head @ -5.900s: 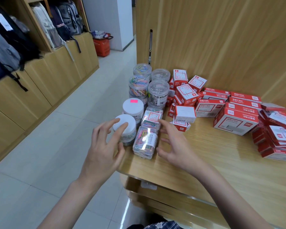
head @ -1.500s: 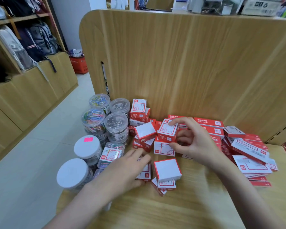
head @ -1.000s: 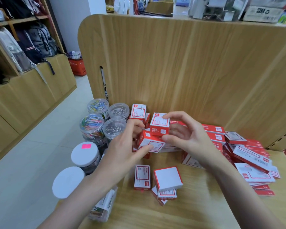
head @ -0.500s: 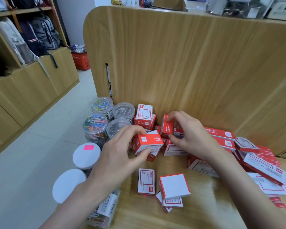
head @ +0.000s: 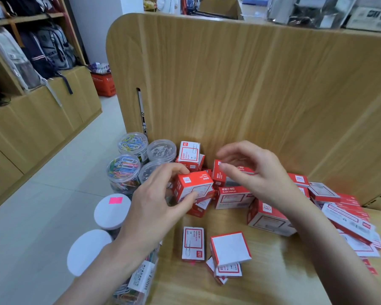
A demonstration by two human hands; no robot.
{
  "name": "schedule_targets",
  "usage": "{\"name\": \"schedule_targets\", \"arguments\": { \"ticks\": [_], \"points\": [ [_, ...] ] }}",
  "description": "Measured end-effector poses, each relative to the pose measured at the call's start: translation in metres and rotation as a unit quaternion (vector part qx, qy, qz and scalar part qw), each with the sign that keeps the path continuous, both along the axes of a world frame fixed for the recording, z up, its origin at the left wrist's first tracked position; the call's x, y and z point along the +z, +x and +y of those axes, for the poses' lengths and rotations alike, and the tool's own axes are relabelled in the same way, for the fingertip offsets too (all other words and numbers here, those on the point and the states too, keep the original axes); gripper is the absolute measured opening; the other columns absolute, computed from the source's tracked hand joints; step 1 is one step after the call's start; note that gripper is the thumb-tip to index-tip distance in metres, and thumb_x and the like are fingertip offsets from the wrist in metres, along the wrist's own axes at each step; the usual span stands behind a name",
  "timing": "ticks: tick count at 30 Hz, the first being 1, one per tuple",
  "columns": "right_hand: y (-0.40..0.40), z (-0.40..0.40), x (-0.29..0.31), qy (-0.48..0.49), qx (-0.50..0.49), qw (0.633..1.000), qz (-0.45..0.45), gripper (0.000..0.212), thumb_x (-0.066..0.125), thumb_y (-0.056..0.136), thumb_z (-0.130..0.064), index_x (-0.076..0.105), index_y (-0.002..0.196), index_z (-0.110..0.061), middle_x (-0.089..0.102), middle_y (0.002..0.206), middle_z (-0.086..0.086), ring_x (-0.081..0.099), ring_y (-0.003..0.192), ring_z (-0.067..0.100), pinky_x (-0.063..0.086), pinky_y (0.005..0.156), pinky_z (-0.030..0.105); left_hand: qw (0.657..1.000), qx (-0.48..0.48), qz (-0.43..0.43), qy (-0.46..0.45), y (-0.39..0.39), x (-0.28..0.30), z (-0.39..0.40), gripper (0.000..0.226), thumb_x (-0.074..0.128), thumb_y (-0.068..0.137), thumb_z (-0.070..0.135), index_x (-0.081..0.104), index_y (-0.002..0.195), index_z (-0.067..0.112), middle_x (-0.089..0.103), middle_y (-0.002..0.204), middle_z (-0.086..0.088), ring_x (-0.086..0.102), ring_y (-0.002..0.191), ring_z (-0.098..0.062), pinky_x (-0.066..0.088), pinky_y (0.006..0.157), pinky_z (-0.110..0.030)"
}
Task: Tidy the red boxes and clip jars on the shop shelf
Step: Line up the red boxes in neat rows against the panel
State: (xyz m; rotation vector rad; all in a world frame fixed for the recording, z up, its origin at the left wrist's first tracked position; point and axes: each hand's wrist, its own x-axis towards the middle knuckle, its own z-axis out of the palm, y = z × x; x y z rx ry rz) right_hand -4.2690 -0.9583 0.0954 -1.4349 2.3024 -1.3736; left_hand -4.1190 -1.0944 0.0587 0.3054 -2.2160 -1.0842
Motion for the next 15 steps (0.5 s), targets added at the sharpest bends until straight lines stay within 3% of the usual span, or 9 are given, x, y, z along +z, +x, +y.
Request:
{"name": "schedule_targets", "arguments": {
  "ticks": [2,4,7,11,15],
  "points": [
    [0.011,0.000,0.005,-0.005,0.043,0.993,-0.112,0.020,0.068,0.075,-0.025,0.064,0.091,-0.013,0.066,0.089,-0.006,0.063,0.079,0.006,0.052,0.073,0.021,1.000,0.004,0.006,-0.006,-0.002,-0.001,0.001,0.034,0.075,0.073,0.024,0.055,0.100,0.030,0.059,0.100,0.018,0.058,0.094,0.001,0.052,0.075,-0.027],
    [0.019,-0.001,0.003,0.004,0.051,0.988,-0.147,0.028,0.073,0.072,-0.032,0.064,0.090,-0.013,0.065,0.092,-0.003,0.062,0.080,0.010,0.054,0.073,0.027,1.000,0.004,0.012,-0.025,-0.005,0.000,0.002,0.031,0.070,0.073,0.034,0.053,0.100,0.031,0.058,0.100,0.017,0.058,0.093,0.001,0.052,0.074,-0.026],
    [0.027,-0.005,-0.002,0.010,0.017,0.992,-0.124,0.034,0.078,0.066,-0.036,0.063,0.089,-0.017,0.063,0.095,-0.002,0.061,0.081,0.011,0.054,0.073,0.031,0.997,0.000,0.014,-0.072,-0.011,-0.001,0.003,0.029,0.058,0.076,0.043,0.052,0.101,0.031,0.056,0.099,0.016,0.057,0.093,0.000,0.051,0.073,-0.027],
    [0.033,-0.011,-0.007,0.038,-0.038,0.997,-0.047,0.030,0.079,0.066,-0.032,0.060,0.088,-0.023,0.060,0.094,0.002,0.061,0.078,0.013,0.052,0.072,0.031,0.995,-0.017,0.019,-0.093,-0.016,-0.002,0.005,0.031,0.055,0.078,0.036,0.053,0.107,0.026,0.052,0.103,0.017,0.055,0.095,0.001,0.050,0.076,-0.026],
    [0.021,-0.007,-0.007,-0.018,-0.066,0.990,-0.127,0.022,0.072,0.072,-0.008,0.058,0.082,-0.021,0.064,0.087,-0.001,0.062,0.076,0.010,0.052,0.072,0.027,0.997,-0.042,-0.002,-0.071,-0.012,-0.008,0.007,0.048,0.060,0.079,0.025,0.043,0.124,0.029,0.056,0.112,0.014,0.057,0.100,0.001,0.048,0.086,-0.021]
  ]
}}
